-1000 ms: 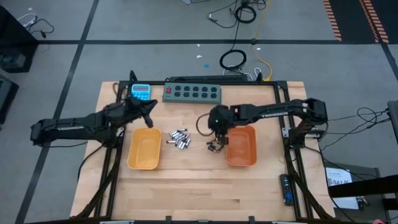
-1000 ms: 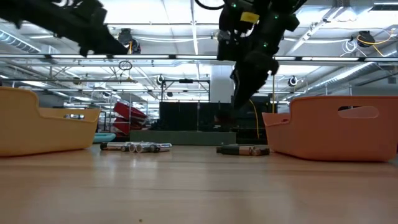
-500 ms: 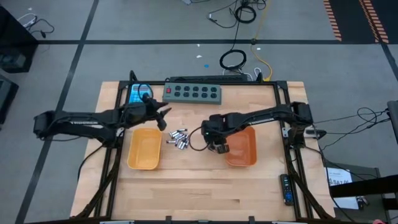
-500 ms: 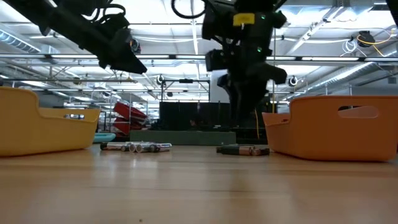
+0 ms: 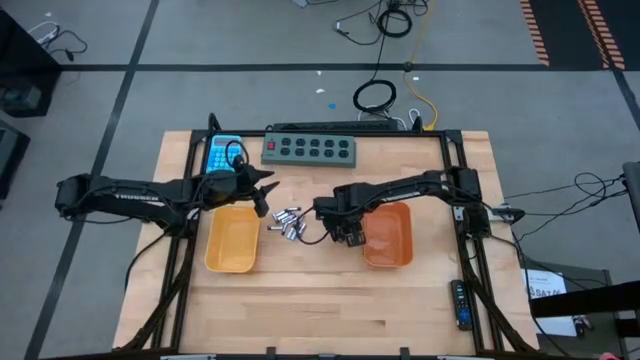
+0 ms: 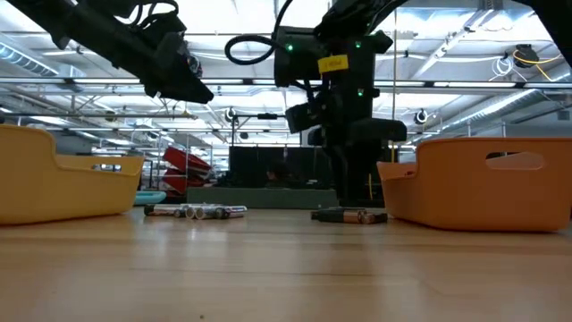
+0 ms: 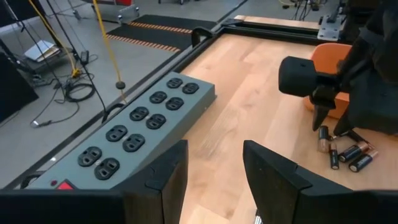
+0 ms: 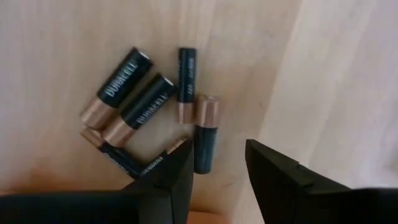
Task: Sort batteries
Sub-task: Put the black battery into the orange bin
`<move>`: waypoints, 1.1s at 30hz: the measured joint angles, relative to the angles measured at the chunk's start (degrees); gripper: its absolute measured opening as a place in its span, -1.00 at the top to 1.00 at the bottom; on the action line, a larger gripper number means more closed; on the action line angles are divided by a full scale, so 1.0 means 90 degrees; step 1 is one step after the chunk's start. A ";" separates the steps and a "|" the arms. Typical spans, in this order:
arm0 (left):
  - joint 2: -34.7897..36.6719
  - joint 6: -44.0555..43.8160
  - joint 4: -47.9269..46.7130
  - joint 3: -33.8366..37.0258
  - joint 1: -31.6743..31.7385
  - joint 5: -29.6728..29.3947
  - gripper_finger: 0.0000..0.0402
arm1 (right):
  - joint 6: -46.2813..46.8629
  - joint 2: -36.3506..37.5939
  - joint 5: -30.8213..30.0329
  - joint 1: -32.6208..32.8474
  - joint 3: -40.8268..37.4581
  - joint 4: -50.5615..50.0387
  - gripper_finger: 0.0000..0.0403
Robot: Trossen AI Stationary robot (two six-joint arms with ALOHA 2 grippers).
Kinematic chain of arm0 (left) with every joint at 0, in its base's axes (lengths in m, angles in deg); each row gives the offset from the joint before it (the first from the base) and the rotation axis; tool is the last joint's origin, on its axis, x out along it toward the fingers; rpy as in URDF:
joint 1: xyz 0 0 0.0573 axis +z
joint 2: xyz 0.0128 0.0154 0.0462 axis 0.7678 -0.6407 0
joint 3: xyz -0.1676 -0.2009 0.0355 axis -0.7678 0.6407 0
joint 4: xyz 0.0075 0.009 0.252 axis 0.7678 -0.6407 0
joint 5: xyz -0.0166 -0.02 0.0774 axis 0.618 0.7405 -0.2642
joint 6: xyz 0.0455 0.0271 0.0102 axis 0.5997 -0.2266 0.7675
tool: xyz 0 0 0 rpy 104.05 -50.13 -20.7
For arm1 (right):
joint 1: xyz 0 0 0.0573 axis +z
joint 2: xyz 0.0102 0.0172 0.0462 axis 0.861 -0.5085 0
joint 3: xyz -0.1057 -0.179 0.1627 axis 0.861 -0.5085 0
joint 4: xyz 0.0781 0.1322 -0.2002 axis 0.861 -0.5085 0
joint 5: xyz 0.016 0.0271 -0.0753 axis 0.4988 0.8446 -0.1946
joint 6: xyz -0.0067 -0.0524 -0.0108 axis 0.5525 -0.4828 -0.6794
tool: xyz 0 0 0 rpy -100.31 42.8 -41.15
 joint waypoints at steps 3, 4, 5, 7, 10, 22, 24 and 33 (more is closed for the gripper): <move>0.0000 -0.0002 -0.0002 0.0000 -0.0014 0.0000 0.17 | 0.0028 -0.0018 0.0017 -0.0005 -0.0002 -0.0029 0.34; 0.0000 -0.0002 0.0003 0.0000 -0.0014 0.0000 0.17 | 0.0037 -0.0018 0.0000 -0.0007 -0.0002 -0.0002 0.34; 0.0002 0.0003 0.0007 0.0000 -0.0014 -0.0002 0.17 | 0.0069 -0.0018 -0.0004 -0.0007 -0.0002 0.0014 0.34; 0.0000 0.0006 0.0008 0.0000 -0.0014 -0.0002 0.17 | 0.0136 -0.0018 -0.0005 -0.0010 -0.0002 0.0005 0.34; 0.0002 0.0008 0.0014 0.0001 -0.0014 -0.0002 0.17 | 0.0159 -0.0051 -0.0002 -0.0007 -0.0002 0.0052 0.34; 0.0002 0.0149 0.0028 0.0002 -0.0014 -0.0015 0.17 | 0.0313 -0.0152 0.0027 -0.0005 -0.0002 0.0237 0.34; 0.0002 0.0149 0.0029 0.0002 -0.0014 -0.0017 0.17 | 0.0313 -0.0152 0.0028 -0.0005 -0.0002 0.0238 0.34; 0.0002 0.0173 0.0027 0.0005 -0.0014 -0.0017 0.17 | 0.0362 -0.0153 0.0026 -0.0021 -0.0002 0.0349 0.34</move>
